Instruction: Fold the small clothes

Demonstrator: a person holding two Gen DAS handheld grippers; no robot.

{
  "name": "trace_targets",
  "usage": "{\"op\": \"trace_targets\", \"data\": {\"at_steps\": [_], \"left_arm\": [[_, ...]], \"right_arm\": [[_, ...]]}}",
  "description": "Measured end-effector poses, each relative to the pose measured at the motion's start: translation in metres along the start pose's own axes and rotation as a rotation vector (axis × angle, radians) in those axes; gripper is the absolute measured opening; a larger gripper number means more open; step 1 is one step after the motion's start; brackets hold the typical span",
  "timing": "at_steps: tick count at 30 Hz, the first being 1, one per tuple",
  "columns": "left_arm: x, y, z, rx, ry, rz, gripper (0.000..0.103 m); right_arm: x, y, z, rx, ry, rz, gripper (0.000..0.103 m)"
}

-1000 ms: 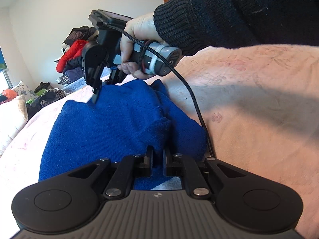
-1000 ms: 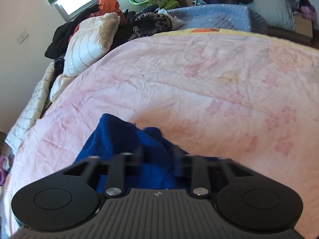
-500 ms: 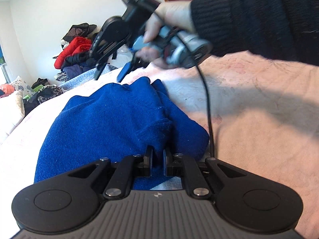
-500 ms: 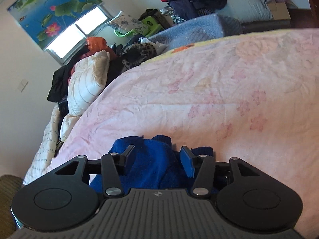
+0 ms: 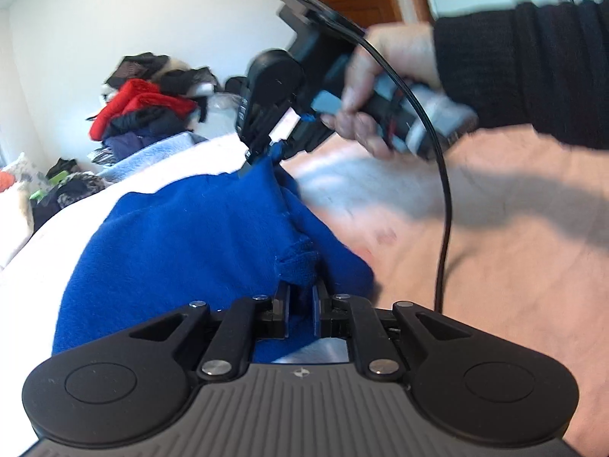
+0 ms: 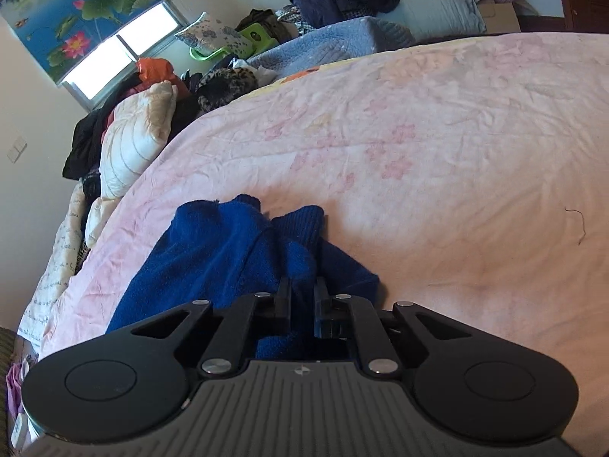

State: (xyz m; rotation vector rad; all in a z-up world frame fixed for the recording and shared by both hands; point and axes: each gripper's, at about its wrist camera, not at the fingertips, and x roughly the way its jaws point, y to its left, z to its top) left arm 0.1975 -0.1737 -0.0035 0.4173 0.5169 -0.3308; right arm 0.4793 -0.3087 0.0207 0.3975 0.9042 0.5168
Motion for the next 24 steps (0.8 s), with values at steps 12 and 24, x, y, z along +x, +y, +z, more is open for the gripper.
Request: {"op": "trace_targets", "data": {"at_steps": [12, 24], "left_arm": [[-0.070, 0.051, -0.015, 0.002, -0.162, -0.023, 0.087], [-0.005, 0.184, -0.050, -0.913, 0.202, -0.109, 0.073]], "right_arm": [[-0.069, 0.002, -0.048, 0.114, -0.106, 0.178, 0.040], [-0.057, 0.026, -0.117, 0.200, 0.111, 0.197, 0.035]]}}
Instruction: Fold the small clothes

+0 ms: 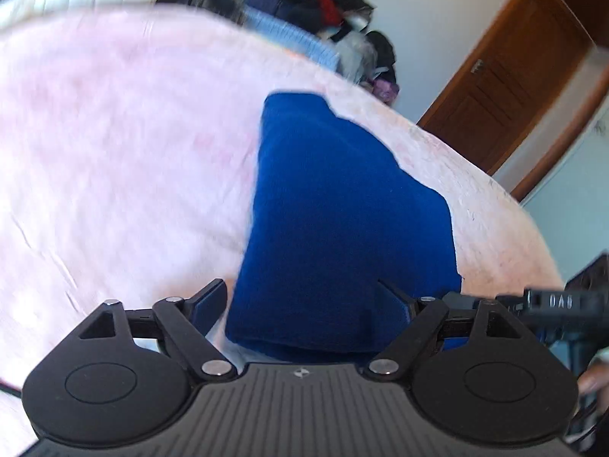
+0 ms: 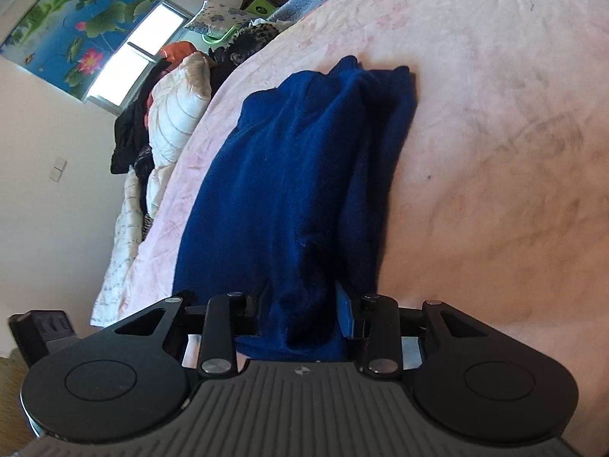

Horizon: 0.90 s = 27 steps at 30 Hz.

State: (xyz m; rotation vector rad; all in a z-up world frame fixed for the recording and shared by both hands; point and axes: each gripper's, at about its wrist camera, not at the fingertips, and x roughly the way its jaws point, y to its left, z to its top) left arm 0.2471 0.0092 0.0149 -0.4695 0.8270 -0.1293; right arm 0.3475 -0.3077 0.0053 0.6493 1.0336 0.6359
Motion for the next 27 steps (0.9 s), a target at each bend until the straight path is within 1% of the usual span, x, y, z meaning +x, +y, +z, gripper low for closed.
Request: {"op": "trace_targets", "data": {"at_steps": [1, 2, 3, 4, 5, 7, 8, 9, 10, 11, 12, 13, 14, 15, 16, 17, 18, 19, 20, 21, 22, 23, 24, 25, 27], "left_arm": [[0.000, -0.001, 0.000, 0.009, -0.019, 0.026, 0.053], [0.003, -0.003, -0.001, 0.023, -0.004, 0.032, 0.034], [0.006, -0.002, 0.001, 0.012, 0.021, 0.013, 0.026], [0.007, 0.000, 0.003, -0.004, 0.041, 0.003, 0.018], [0.005, 0.003, 0.004, 0.001, 0.046, 0.006, 0.015], [0.003, 0.000, 0.005, 0.051, 0.063, 0.015, 0.012], [0.003, 0.000, 0.006, 0.070, 0.072, 0.025, 0.012], [0.006, 0.002, 0.007, 0.088, 0.082, 0.036, 0.012], [0.008, 0.004, 0.007, 0.106, 0.087, 0.036, 0.012], [0.008, 0.003, 0.007, 0.123, 0.083, 0.031, 0.013], [0.007, 0.001, 0.007, 0.142, 0.083, 0.036, 0.014], [0.004, -0.001, 0.007, 0.163, 0.078, 0.041, 0.015], [0.001, -0.003, 0.006, 0.182, 0.069, 0.052, 0.019], [-0.005, -0.005, 0.006, 0.204, 0.050, 0.071, 0.023], [-0.014, -0.007, 0.005, 0.235, 0.015, 0.097, 0.028], [-0.022, -0.011, 0.005, 0.270, -0.031, 0.124, 0.031], [-0.030, -0.017, 0.004, 0.323, -0.093, 0.155, 0.033], [-0.035, -0.024, 0.003, 0.382, -0.142, 0.179, 0.041], [-0.037, -0.034, 0.002, 0.450, -0.183, 0.199, 0.058], [-0.036, -0.044, 0.000, 0.509, -0.218, 0.212, 0.067], [-0.032, -0.053, -0.001, 0.562, -0.248, 0.221, 0.076], [-0.026, -0.061, -0.002, 0.607, -0.264, 0.226, 0.076], [-0.019, -0.067, -0.002, 0.642, -0.261, 0.228, 0.076], [-0.011, -0.071, -0.002, 0.664, -0.251, 0.230, 0.076], [0.008, -0.076, -0.004, 0.700, -0.221, 0.229, 0.076]], "right_arm": [[0.002, 0.000, -0.003, 0.005, 0.008, 0.004, 0.023], [0.004, 0.001, -0.005, -0.001, 0.014, -0.023, 0.016], [0.004, 0.002, -0.006, -0.009, 0.012, -0.035, 0.014], [0.001, 0.002, -0.010, -0.006, 0.000, -0.020, 0.013], [-0.003, 0.004, -0.012, -0.010, -0.011, -0.002, 0.012], [-0.017, 0.014, -0.021, -0.046, -0.045, 0.029, 0.010], [-0.022, 0.017, -0.027, -0.059, -0.056, 0.023, 0.009], [-0.019, 0.013, -0.031, -0.056, -0.042, 0.000, 0.007], [-0.010, 0.003, -0.033, -0.051, -0.003, -0.067, 0.009], [-0.009, -0.006, -0.035, -0.026, -0.014, -0.041, 0.009], [-0.010, -0.012, -0.035, 0.012, -0.021, -0.016, 0.004], [-0.014, -0.011, -0.034, 0.018, -0.042, 0.008, 0.016], [-0.018, -0.009, -0.033, 0.019, -0.059, 0.029, 0.020], [-0.021, -0.007, -0.030, 0.024, -0.069, 0.037, 0.029], [-0.026, -0.005, -0.026, 0.017, -0.085, 0.045, 0.037], [-0.031, -0.002, -0.019, 0.000, -0.110, 0.042, 0.041], [-0.036, 0.001, -0.011, -0.020, -0.137, 0.025, 0.046], [-0.038, 0.005, 0.000, -0.039, -0.160, 0.001, 0.049], [-0.037, 0.008, 0.014, -0.055, -0.181, -0.022, 0.052], [-0.035, 0.010, 0.026, -0.061, -0.200, -0.044, 0.057], [-0.029, 0.011, 0.042, -0.062, -0.224, -0.069, 0.059], [-0.021, 0.010, 0.058, -0.072, -0.235, -0.089, 0.059], [-0.012, 0.009, 0.071, -0.075, -0.240, -0.121, 0.061], [-0.002, 0.003, 0.086, -0.051, -0.247, -0.163, 0.061], [0.020, -0.006, 0.104, -0.013, -0.234, -0.189, 0.060]]}}
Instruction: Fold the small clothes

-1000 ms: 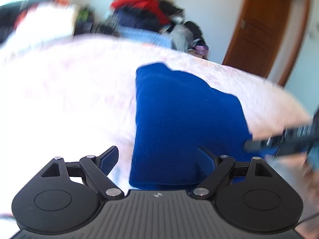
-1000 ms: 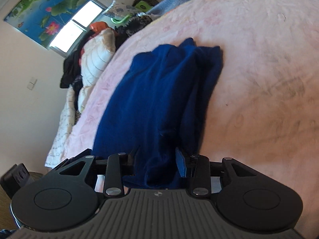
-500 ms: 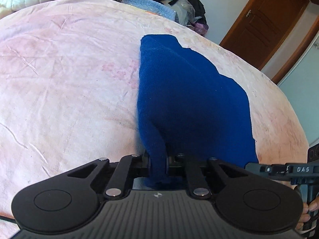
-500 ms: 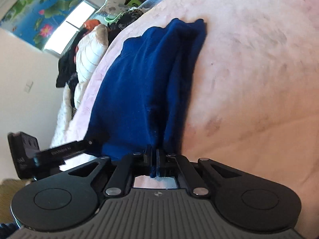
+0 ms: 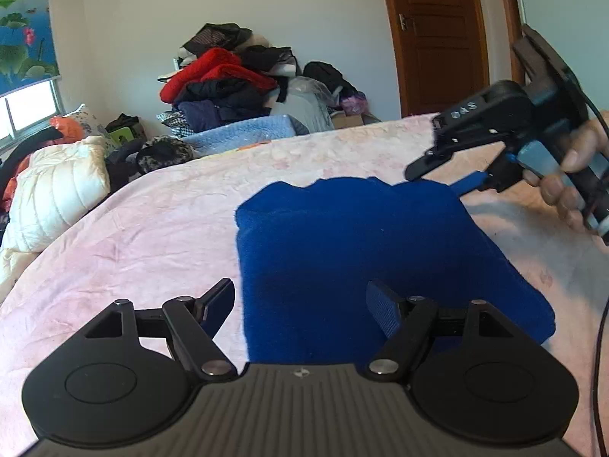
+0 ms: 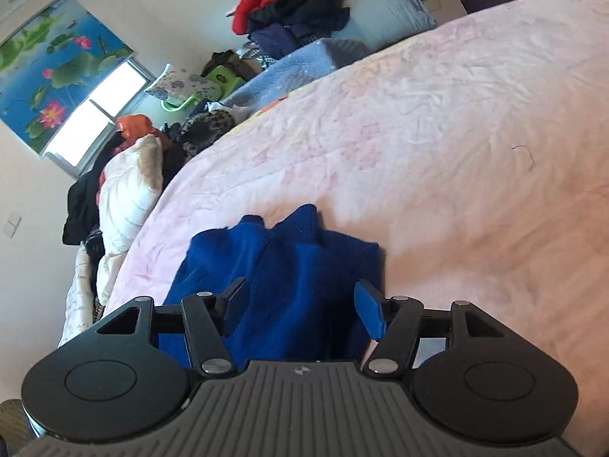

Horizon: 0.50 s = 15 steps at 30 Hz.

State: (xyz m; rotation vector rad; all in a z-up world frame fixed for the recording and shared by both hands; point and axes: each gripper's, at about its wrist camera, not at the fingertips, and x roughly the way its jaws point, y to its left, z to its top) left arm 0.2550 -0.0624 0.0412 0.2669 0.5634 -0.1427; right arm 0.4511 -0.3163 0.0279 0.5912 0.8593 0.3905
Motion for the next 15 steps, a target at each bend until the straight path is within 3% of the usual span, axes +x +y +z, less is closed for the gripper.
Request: {"op": "trace_targets", "data": {"at_steps": [1, 2, 3, 5, 7, 9, 10, 13, 15], "left_arm": [[0.008, -0.003, -0.003, 0.017, 0.016, -0.016, 0.076], [0.020, -0.006, -0.008, 0.040, 0.045, -0.021, 0.077], [0.030, -0.007, -0.015, 0.053, 0.071, -0.016, 0.077], [0.031, 0.002, -0.023, 0.024, 0.038, -0.049, 0.077], [0.026, 0.011, -0.020, 0.018, 0.049, -0.076, 0.073], [0.020, 0.029, -0.009, -0.052, 0.047, -0.125, 0.067], [0.017, 0.042, 0.000, -0.111, 0.025, -0.143, 0.067], [0.025, 0.077, 0.031, -0.263, -0.023, -0.139, 0.068], [0.056, 0.093, 0.053, -0.336, 0.033, -0.169, 0.077]], "right_arm": [[0.012, -0.001, 0.001, 0.007, 0.013, -0.011, 0.057], [0.021, -0.002, -0.001, 0.011, 0.022, -0.006, 0.025], [0.025, -0.002, -0.002, -0.004, 0.027, 0.009, 0.012], [0.023, -0.001, -0.007, -0.047, -0.008, -0.003, 0.011], [0.022, -0.023, -0.011, 0.013, -0.007, -0.014, 0.006], [0.020, -0.036, -0.017, 0.050, -0.016, 0.037, 0.006], [0.020, -0.035, -0.018, 0.047, -0.016, 0.049, 0.012], [0.011, -0.021, -0.012, 0.048, -0.052, 0.050, 0.039], [0.002, -0.004, -0.003, 0.010, -0.140, 0.104, 0.053]]}}
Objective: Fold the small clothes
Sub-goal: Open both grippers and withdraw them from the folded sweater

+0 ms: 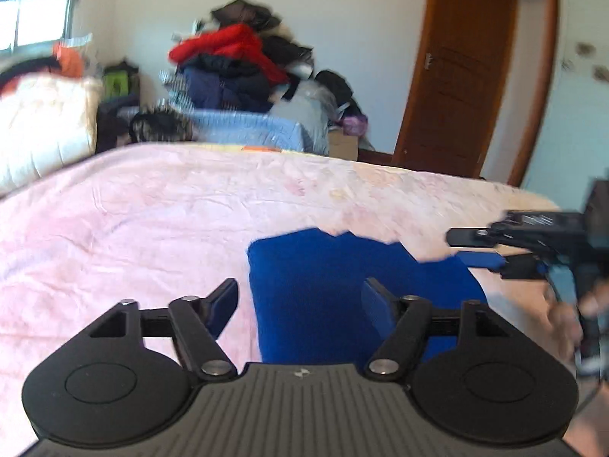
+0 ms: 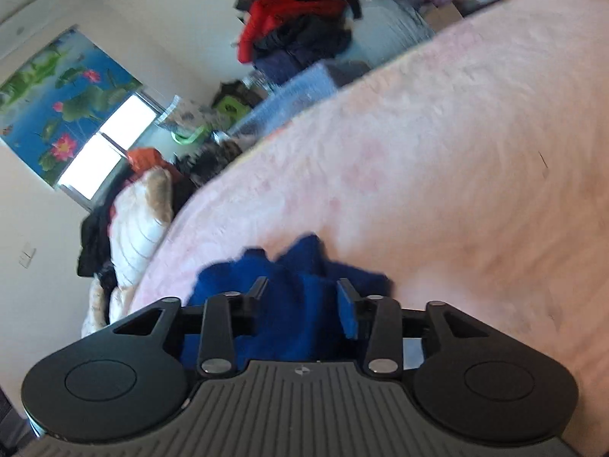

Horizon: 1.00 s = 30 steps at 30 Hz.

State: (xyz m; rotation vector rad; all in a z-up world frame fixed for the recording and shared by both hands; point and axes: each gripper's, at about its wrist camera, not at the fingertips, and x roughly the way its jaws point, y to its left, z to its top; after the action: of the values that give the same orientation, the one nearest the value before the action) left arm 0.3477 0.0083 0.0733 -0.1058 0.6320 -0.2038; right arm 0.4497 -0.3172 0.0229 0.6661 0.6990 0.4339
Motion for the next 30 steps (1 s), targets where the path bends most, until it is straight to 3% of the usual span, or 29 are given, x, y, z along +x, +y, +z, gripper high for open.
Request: {"op": "trace_targets", "data": {"at_steps": [1, 4, 6, 7, 8, 9, 10, 11, 13, 15, 17, 18, 20, 21, 23, 25, 27, 28, 30], "left_arm": [[0.025, 0.006, 0.013, -0.035, 0.069, -0.021, 0.077], [0.090, 0.026, 0.030, -0.167, 0.246, -0.001, 0.075], [0.117, 0.039, 0.033, -0.253, 0.299, 0.007, 0.060], [0.123, 0.042, 0.035, -0.271, 0.293, 0.009, 0.054], [0.126, 0.042, 0.037, -0.267, 0.285, 0.009, 0.026], [0.131, 0.043, 0.038, -0.264, 0.300, -0.007, 0.015], [0.133, 0.043, 0.039, -0.266, 0.301, -0.010, 0.013], [0.132, 0.040, 0.040, -0.237, 0.292, -0.002, 0.011], [0.122, 0.029, 0.043, -0.152, 0.230, 0.022, 0.011], [0.112, 0.023, 0.042, -0.115, 0.166, 0.010, 0.011], [0.133, 0.021, 0.035, -0.087, 0.236, 0.069, 0.012], [0.133, 0.019, 0.032, -0.079, 0.207, 0.073, 0.013], [0.129, 0.012, 0.033, -0.029, 0.198, 0.094, 0.015], [0.125, 0.011, 0.034, -0.014, 0.195, 0.092, 0.016], [0.110, 0.011, 0.038, 0.008, 0.159, 0.134, 0.032], [0.087, 0.007, 0.040, 0.034, 0.049, 0.207, 0.045], [0.065, -0.006, 0.035, 0.100, -0.074, 0.208, 0.058], [0.061, -0.015, 0.030, 0.137, -0.082, 0.176, 0.060], [0.069, -0.030, 0.018, 0.194, 0.013, 0.097, 0.061]], "right_arm": [[0.004, 0.011, 0.005, -0.038, 0.005, 0.024, 0.063], [0.037, 0.047, 0.014, -0.246, 0.092, -0.048, 0.066], [0.060, 0.061, 0.015, -0.356, 0.132, -0.093, 0.065], [0.070, 0.065, 0.014, -0.403, 0.148, -0.110, 0.061], [0.079, 0.067, 0.013, -0.427, 0.167, -0.122, 0.057], [0.088, 0.066, 0.011, -0.437, 0.201, -0.125, 0.032], [0.096, 0.062, 0.009, -0.416, 0.249, -0.104, 0.014], [0.098, 0.060, 0.007, -0.394, 0.266, -0.090, 0.014], [0.093, 0.058, 0.007, -0.393, 0.238, -0.077, 0.014], [0.083, 0.047, 0.012, -0.313, 0.194, -0.041, 0.013], [0.088, 0.026, 0.008, -0.229, 0.212, -0.040, 0.013], [0.088, 0.022, 0.003, -0.218, 0.192, -0.032, 0.018], [0.085, 0.023, 0.002, -0.200, 0.181, -0.028, 0.019], [0.083, 0.025, 0.003, -0.190, 0.190, -0.028, 0.029], [0.074, 0.030, 0.008, -0.177, 0.183, -0.037, 0.039], [0.057, 0.038, 0.012, -0.184, 0.126, -0.027, 0.041], [0.047, 0.055, 0.009, -0.256, 0.116, 0.008, 0.041], [0.046, 0.063, 0.005, -0.283, 0.134, 0.022, 0.042], [0.053, 0.072, -0.007, -0.343, 0.195, 0.028, 0.048]]}}
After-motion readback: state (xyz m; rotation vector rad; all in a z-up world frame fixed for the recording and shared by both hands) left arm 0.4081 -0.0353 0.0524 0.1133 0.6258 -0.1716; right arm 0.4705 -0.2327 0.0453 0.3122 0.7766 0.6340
